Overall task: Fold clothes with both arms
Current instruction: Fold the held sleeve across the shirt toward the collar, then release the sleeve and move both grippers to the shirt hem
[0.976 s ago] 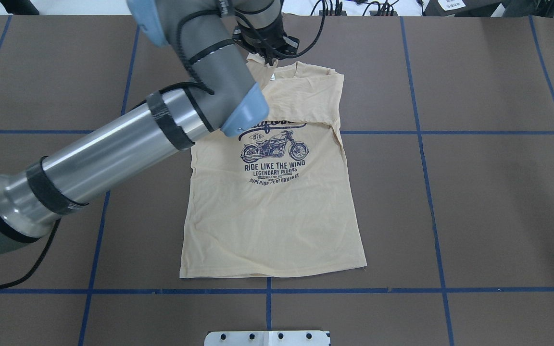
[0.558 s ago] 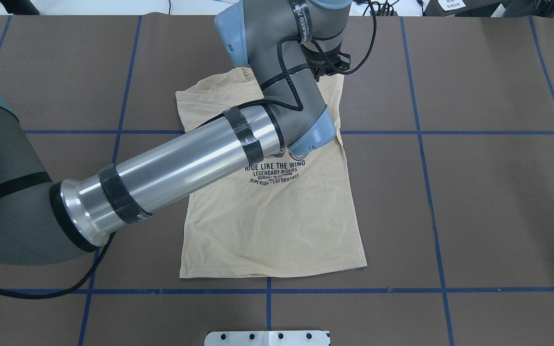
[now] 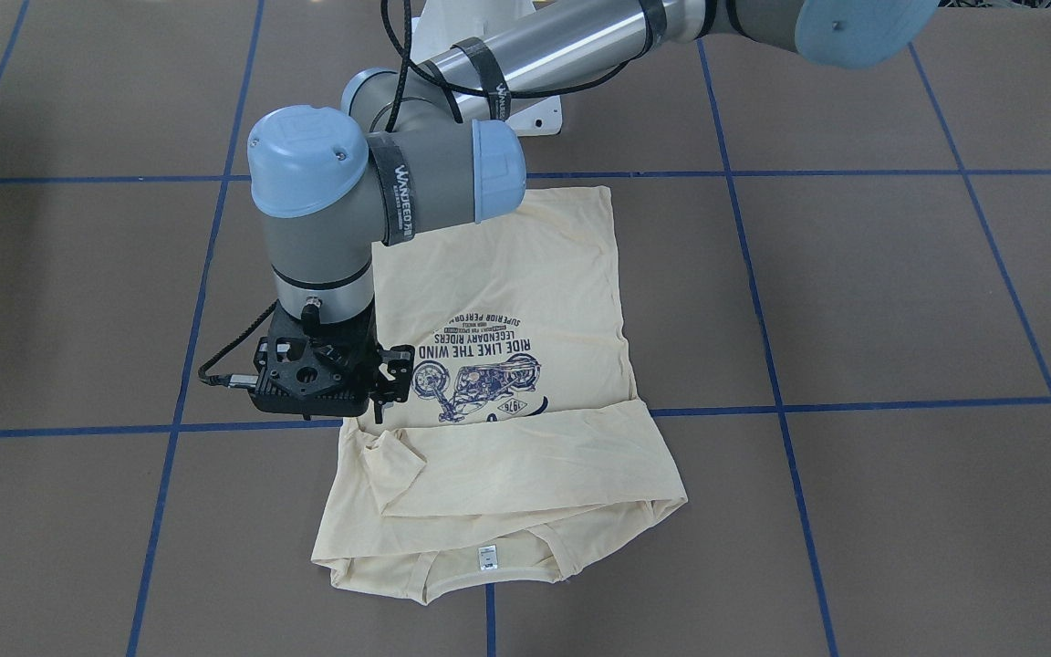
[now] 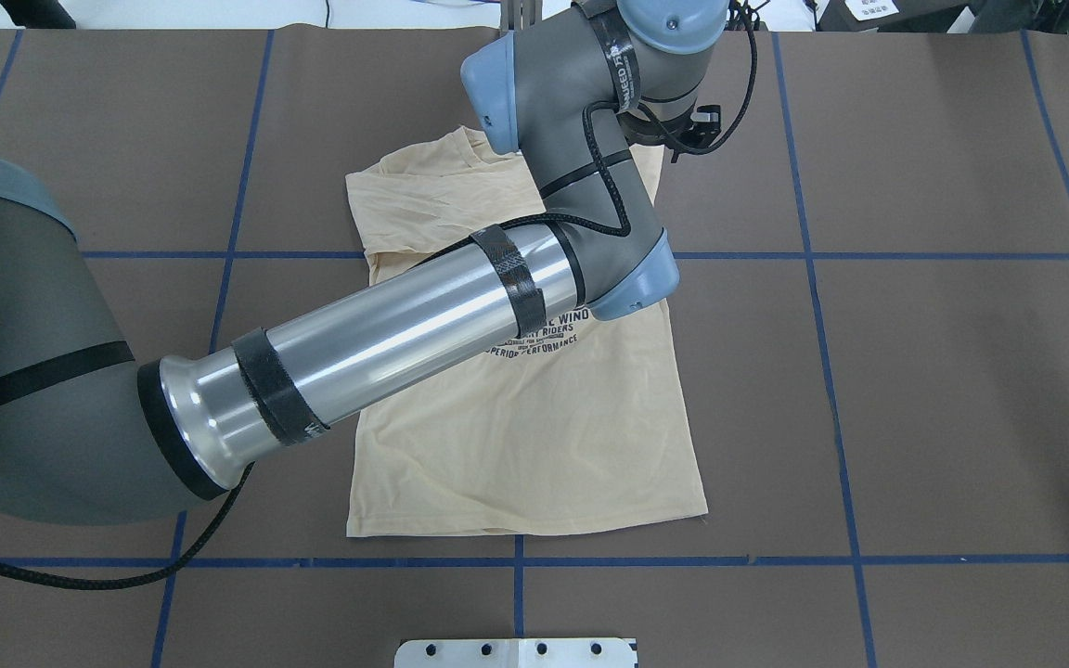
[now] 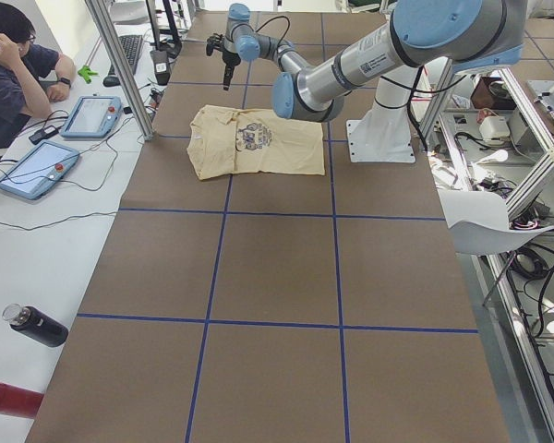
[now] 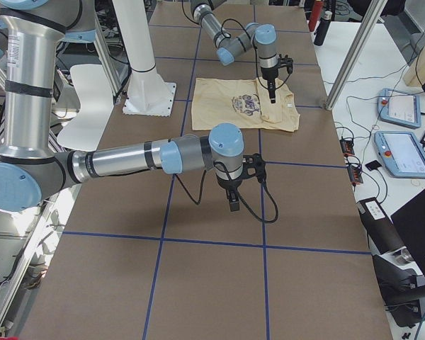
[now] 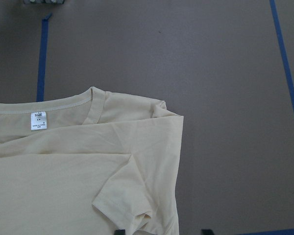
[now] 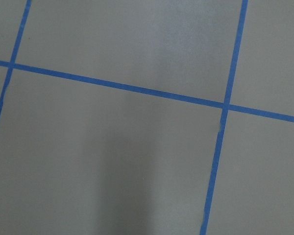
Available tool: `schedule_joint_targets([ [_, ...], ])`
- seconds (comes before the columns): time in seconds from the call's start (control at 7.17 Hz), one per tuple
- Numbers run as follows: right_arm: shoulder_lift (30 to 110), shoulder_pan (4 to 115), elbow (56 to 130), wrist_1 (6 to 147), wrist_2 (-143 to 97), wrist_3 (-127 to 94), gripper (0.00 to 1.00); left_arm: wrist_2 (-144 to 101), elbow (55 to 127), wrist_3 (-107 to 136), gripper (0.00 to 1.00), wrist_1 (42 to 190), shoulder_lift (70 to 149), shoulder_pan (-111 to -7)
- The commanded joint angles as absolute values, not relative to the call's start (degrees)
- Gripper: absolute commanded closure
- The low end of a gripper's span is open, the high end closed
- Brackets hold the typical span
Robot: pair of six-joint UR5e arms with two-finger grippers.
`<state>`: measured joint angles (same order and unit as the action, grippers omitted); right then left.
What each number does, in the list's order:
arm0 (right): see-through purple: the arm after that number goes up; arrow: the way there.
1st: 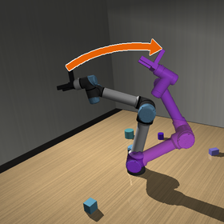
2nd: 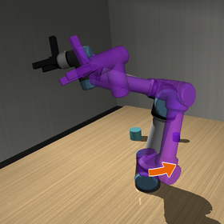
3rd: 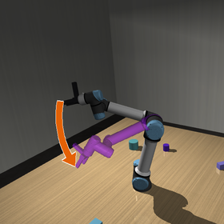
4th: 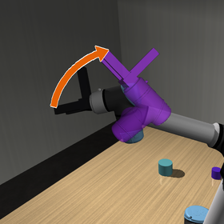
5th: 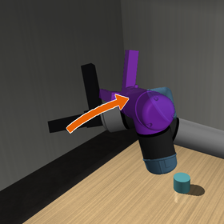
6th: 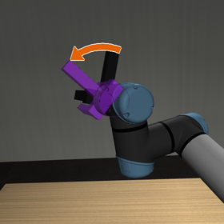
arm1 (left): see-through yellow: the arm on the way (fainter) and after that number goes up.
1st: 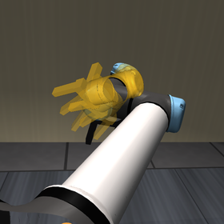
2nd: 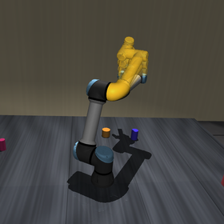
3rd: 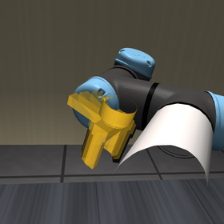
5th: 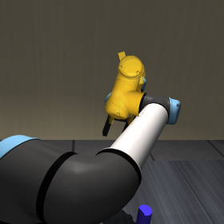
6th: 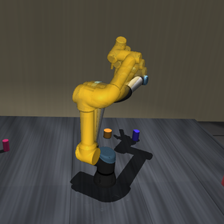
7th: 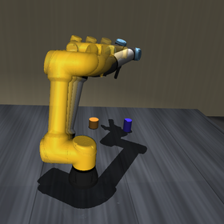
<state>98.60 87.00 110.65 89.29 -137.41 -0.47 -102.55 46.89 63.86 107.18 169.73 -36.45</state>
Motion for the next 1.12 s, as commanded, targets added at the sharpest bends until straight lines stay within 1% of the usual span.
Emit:
schedule_joint_targets([
  [0.0,98.35,86.75,114.49,89.12,-137.2,-7.51,0.0,-102.83,55.74,62.23,0.0,106.44,164.05,-36.3],
  [0.14,98.35,85.36,117.74,89.12,-137.28,-13.39,0.0,-102.83,63.81,60.75,0.0,106.35,157.57,-36.3],
  [0.42,98.52,77.39,122.94,84.76,-136.06,-29.0,0.0,-102.92,80.33,60.38,0.0,105.91,144.21,-35.69],
  [0.56,98.53,71.17,124.79,80.38,-132.66,-39.1,0.0,-102.92,90.69,60.21,0.0,105.82,135.7,-35.25],
  [0.7,98.53,63.45,127.59,78.59,-127.23,-48.94,0.0,-102.83,99.49,57.94,0.0,104.17,128.39,-33.85],
  [0.84,98.61,55.71,131.01,78.49,-121.7,-57.57,0.0,-102.57,107.41,57.31,0.0,102.06,122.4,-32.27],
  [0.98,98.7,49.2,133.39,78.49,-117.9,-63.75,0.0,-102.13,113.06,58.0,0.0,102.39,115.3,-29.99],
])
